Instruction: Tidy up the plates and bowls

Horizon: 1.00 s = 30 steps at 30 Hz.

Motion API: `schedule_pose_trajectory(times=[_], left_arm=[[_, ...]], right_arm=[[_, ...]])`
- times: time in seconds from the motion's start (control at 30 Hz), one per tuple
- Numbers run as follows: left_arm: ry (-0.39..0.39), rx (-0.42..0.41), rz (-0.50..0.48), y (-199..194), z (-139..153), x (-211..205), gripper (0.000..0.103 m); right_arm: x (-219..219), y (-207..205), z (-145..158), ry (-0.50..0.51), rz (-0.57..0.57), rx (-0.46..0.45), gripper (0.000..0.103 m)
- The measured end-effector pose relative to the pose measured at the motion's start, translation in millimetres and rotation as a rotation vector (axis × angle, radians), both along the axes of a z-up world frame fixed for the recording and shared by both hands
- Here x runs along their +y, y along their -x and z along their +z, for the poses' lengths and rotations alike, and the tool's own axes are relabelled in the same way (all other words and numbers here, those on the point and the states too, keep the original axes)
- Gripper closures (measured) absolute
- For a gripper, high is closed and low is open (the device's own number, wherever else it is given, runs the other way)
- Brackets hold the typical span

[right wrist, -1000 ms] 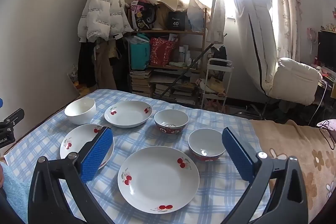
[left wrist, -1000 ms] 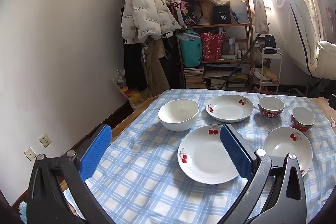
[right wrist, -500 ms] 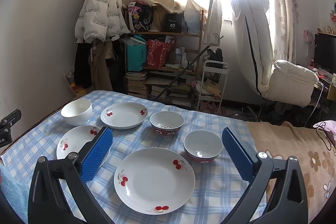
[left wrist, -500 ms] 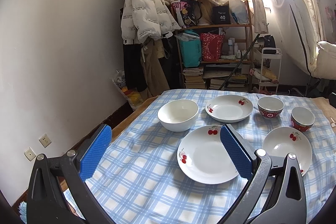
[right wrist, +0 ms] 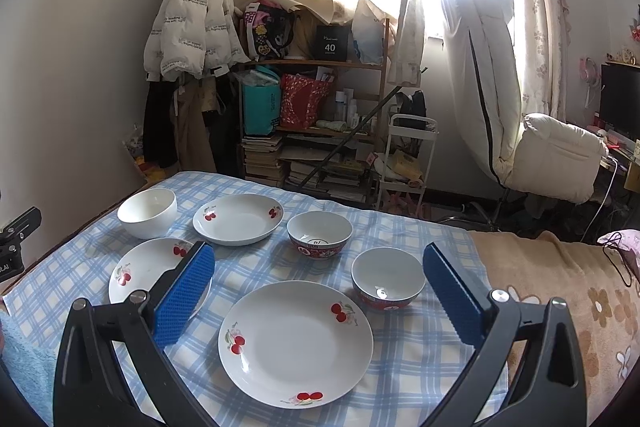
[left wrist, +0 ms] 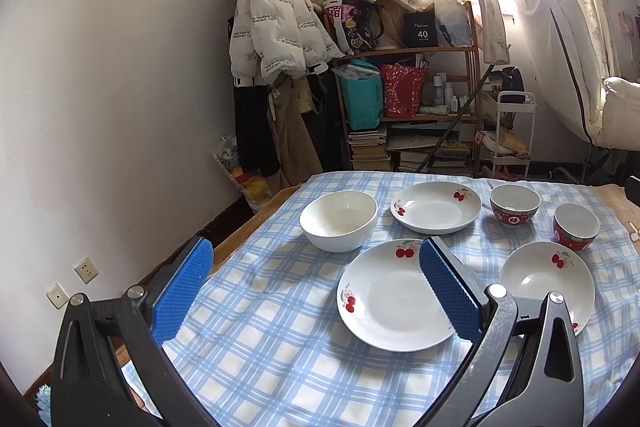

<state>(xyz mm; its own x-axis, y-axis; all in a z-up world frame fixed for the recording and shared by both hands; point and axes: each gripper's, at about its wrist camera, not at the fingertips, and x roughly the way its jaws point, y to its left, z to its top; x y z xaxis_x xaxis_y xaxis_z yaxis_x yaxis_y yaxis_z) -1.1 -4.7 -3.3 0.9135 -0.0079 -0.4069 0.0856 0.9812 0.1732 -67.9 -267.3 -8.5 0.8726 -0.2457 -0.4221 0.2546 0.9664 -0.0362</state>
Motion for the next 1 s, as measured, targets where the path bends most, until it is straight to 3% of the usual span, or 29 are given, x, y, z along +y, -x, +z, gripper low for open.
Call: schedule_pose_trajectory(times=[1.0], left_arm=[[-0.006,-0.007,-0.002,1,0,-3,0.001]], right_arm=[[3,-3,-10,-0.006,0.001,0.008,0.000]])
